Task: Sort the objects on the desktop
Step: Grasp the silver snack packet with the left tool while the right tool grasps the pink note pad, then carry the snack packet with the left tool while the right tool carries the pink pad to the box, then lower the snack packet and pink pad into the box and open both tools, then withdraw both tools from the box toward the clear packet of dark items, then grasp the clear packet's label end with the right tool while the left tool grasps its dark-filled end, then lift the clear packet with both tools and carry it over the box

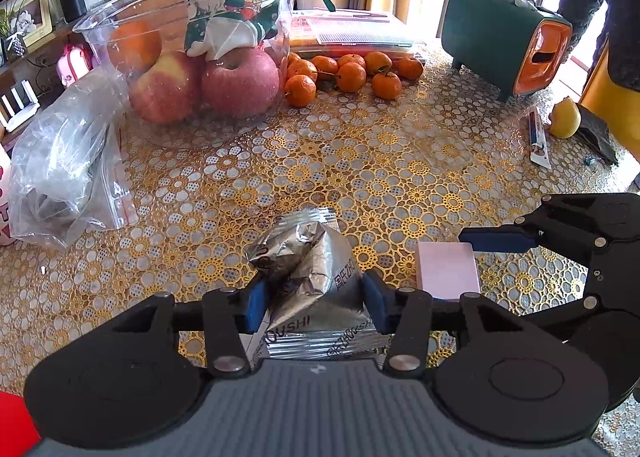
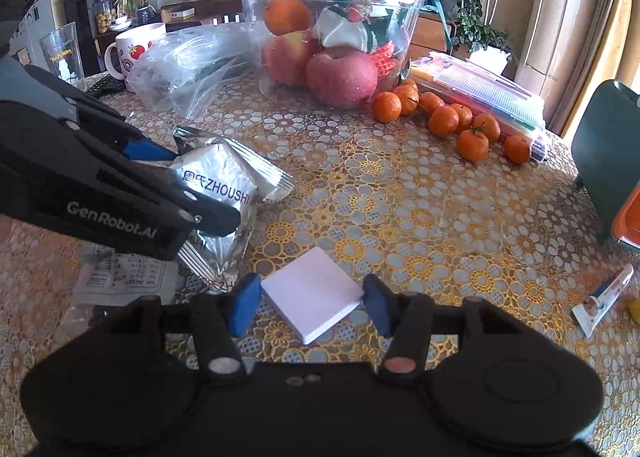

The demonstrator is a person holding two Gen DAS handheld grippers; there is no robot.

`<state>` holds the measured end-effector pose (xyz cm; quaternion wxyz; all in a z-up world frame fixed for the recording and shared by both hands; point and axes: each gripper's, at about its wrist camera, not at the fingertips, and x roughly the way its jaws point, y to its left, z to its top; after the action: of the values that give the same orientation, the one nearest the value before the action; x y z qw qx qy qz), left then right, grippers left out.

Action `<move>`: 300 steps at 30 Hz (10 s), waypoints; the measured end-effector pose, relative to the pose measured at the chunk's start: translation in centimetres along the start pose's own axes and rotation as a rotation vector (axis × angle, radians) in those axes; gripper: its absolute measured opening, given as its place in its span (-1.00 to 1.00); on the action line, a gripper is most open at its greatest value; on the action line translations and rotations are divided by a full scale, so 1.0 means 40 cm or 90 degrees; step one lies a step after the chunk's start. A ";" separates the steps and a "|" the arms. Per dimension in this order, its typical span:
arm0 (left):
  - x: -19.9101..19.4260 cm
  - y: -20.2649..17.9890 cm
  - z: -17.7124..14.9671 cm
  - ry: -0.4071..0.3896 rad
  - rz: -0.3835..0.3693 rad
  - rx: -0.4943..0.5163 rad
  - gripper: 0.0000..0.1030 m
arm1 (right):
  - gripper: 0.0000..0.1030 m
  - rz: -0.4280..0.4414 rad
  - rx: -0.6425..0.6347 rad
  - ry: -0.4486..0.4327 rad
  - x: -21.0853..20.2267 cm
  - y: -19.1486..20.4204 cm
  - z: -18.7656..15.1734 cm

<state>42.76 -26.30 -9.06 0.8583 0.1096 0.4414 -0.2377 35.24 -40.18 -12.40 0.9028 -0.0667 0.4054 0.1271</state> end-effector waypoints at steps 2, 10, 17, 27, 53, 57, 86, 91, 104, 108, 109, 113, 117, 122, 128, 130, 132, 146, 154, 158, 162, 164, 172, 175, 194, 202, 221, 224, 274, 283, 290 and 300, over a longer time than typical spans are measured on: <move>-0.016 -0.005 0.000 -0.007 0.002 0.006 -0.07 | 0.08 -0.006 0.003 0.001 -0.015 0.000 -0.002; -0.107 -0.031 -0.002 -0.020 -0.010 0.014 -0.08 | 0.08 -0.016 -0.003 -0.003 -0.099 0.020 -0.001; -0.202 -0.050 -0.028 -0.030 -0.011 0.025 -0.08 | 0.08 -0.022 -0.010 -0.006 -0.188 0.059 -0.001; -0.354 -0.068 -0.099 -0.046 -0.023 0.033 -0.08 | 0.08 -0.024 -0.028 -0.024 -0.329 0.134 0.008; -0.737 0.152 -0.381 -0.080 0.002 -0.030 -0.08 | 0.08 0.054 -0.116 -0.041 -0.529 0.540 0.065; -0.776 0.218 -0.426 -0.082 0.016 -0.048 -0.07 | 0.08 0.068 -0.134 -0.041 -0.528 0.608 0.082; -0.797 0.674 -0.568 -0.067 0.153 -0.159 -0.07 | 0.08 0.070 -0.168 -0.027 -0.286 0.941 0.235; -0.721 0.725 -0.555 -0.044 0.163 -0.164 -0.07 | 0.08 0.046 -0.175 -0.003 -0.212 0.939 0.246; -0.568 0.761 -0.549 0.016 0.152 -0.155 -0.07 | 0.08 0.079 -0.209 0.042 -0.105 0.997 0.213; -0.559 0.770 -0.541 0.016 0.145 -0.162 -0.07 | 0.08 0.094 -0.204 0.051 -0.086 1.001 0.212; -0.558 0.771 -0.539 0.017 0.144 -0.164 -0.07 | 0.09 0.094 -0.202 0.051 -0.084 1.001 0.211; -0.555 0.777 -0.535 0.024 0.140 -0.168 -0.05 | 0.25 0.106 -0.190 0.057 -0.085 0.994 0.214; -0.560 0.777 -0.534 0.024 0.140 -0.175 -0.04 | 0.40 0.111 -0.187 0.048 -0.100 0.987 0.212; -0.588 0.764 -0.533 0.011 0.140 -0.178 0.09 | 0.46 0.116 -0.181 0.039 -0.131 0.975 0.213; -0.644 0.743 -0.528 -0.010 0.151 -0.178 0.23 | 0.49 0.117 -0.175 0.021 -0.182 0.957 0.211; -0.664 0.734 -0.528 -0.017 0.152 -0.181 0.23 | 0.49 0.118 -0.170 0.014 -0.201 0.950 0.209; -0.686 0.721 -0.527 -0.024 0.151 -0.181 0.24 | 0.49 0.119 -0.165 0.007 -0.222 0.941 0.205; -0.809 0.553 -0.516 -0.070 0.112 -0.153 0.33 | 0.53 0.109 -0.132 -0.053 -0.392 0.836 0.175; -0.823 0.427 -0.506 -0.076 0.082 -0.128 0.33 | 0.53 0.089 -0.110 -0.064 -0.457 0.748 0.134; -0.825 0.367 -0.499 -0.081 0.074 -0.116 0.33 | 0.57 0.083 -0.101 -0.071 -0.483 0.702 0.114; -0.815 0.310 -0.495 -0.085 0.065 -0.110 0.33 | 0.59 0.070 -0.090 -0.075 -0.500 0.649 0.093; -0.806 0.278 -0.493 -0.091 0.068 -0.103 0.33 | 0.60 0.062 -0.085 -0.073 -0.504 0.620 0.084; -0.737 0.162 -0.467 -0.082 0.033 -0.084 0.52 | 0.64 0.039 -0.056 -0.061 -0.496 0.505 0.054; -0.703 0.124 -0.452 -0.075 0.018 -0.078 0.53 | 0.64 0.035 -0.040 -0.052 -0.482 0.462 0.039; -0.437 0.003 -0.366 -0.058 -0.037 -0.084 0.99 | 0.88 -0.008 0.081 0.010 -0.270 0.193 0.072; -0.320 0.008 -0.333 -0.039 -0.047 -0.119 0.99 | 0.88 0.002 0.087 0.042 -0.142 0.186 0.094; -0.182 -0.009 -0.305 -0.047 -0.029 -0.127 0.99 | 0.84 0.053 0.111 0.088 0.049 0.167 0.118; -0.179 -0.006 -0.307 -0.058 -0.036 -0.129 0.99 | 0.92 0.053 0.085 0.082 0.045 0.179 0.125; -0.325 0.033 -0.296 -0.105 0.006 -0.099 -0.36 | 0.17 0.025 0.089 0.056 -0.177 0.158 0.101; -0.510 0.067 -0.336 -0.135 0.015 -0.098 -0.36 | 0.17 0.022 0.074 0.031 -0.319 0.265 0.108; -0.636 0.089 -0.385 -0.156 0.016 -0.088 -0.36 | 0.17 0.032 0.045 0.011 -0.422 0.367 0.115; -0.796 0.200 -0.476 -0.180 0.045 -0.095 -0.36 | 0.17 0.072 -0.022 -0.014 -0.490 0.568 0.166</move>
<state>17.53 -1.89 5.38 0.9254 0.0265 0.3283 -0.1875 21.01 -20.36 6.28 0.8974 -0.0577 0.3963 0.1854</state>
